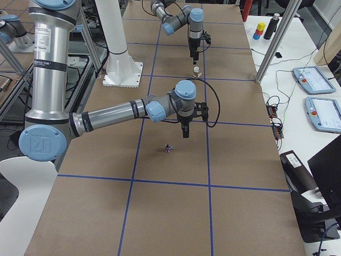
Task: Assemble PPR valve and pipe with both arms
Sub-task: 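Set the valve upright, open the left gripper and withdraw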
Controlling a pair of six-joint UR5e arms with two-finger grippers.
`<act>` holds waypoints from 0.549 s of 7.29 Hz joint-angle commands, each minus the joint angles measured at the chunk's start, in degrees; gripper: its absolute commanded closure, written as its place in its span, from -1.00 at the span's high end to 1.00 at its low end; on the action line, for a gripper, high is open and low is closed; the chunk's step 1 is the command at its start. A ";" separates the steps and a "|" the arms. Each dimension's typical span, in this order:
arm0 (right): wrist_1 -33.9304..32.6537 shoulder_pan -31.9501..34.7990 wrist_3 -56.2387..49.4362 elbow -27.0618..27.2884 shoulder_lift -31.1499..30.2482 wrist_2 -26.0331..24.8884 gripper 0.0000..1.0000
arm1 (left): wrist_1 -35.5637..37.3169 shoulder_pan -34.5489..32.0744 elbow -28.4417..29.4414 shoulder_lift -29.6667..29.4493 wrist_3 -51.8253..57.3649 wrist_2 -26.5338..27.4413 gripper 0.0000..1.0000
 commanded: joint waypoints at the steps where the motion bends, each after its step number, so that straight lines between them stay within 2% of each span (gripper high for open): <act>1: -0.03 -0.05 0.26 -0.29 -0.44 -0.06 1.00 | 0.62 1.93 -1.91 3.36 4.90 -1.16 0.99; 3: -0.04 -0.05 0.44 -0.64 -0.70 -0.76 1.00 | 1.59 -5.33 -6.98 12.30 18.67 -2.05 0.99; 4: -0.04 -0.05 0.44 -0.56 -1.31 -0.76 1.00 | 2.02 -10.59 -8.67 13.13 23.19 -5.27 0.99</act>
